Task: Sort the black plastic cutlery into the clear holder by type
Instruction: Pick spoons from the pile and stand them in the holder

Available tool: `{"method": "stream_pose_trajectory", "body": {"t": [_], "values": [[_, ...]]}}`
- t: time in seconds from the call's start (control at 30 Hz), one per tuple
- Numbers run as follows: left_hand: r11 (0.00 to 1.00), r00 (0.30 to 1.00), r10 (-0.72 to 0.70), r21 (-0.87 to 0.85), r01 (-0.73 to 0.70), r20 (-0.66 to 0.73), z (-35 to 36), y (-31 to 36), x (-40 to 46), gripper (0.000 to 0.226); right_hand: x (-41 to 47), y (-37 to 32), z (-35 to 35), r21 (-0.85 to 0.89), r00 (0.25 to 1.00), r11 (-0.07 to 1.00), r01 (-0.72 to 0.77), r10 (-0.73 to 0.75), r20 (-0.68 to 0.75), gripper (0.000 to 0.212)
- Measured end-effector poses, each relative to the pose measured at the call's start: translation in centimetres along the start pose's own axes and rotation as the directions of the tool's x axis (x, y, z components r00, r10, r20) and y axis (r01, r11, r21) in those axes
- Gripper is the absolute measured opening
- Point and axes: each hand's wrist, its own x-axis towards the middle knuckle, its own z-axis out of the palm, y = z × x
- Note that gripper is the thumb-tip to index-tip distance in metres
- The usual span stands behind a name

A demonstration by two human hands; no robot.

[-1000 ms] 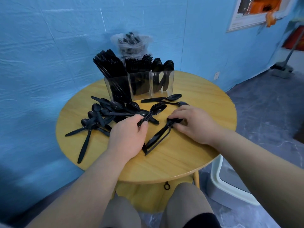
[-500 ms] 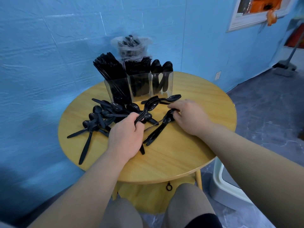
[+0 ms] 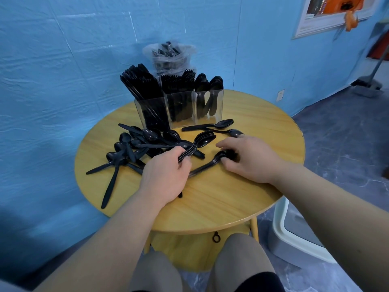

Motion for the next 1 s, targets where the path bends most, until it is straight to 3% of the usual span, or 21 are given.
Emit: {"method": "stream_pose_trajectory", "body": {"t": [0.27, 0.67, 1.0], "values": [[1.0, 1.0, 0.019, 0.006, -0.019, -0.014, 0.0, 0.1, -0.1, 0.017, -0.6, 0.2, 0.2, -0.017, 0.996, 1.0, 0.026, -0.027, -0.09, 0.034], [0.997, 0.976, -0.013, -0.074, -0.003, -0.219, 0.1, -0.3, 0.0, 0.023, -0.9, 0.8, -1.0, 0.051, 1.0, 0.999, 0.005, -0.006, 0.009, 0.024], [0.998, 0.984, -0.041, 0.046, 0.049, -0.171, 0.2, -0.2, 0.1, 0.028, -0.8, 0.4, -1.2, 0.089, 0.996, 0.996, -0.001, -0.007, 0.089, 0.024]]}}
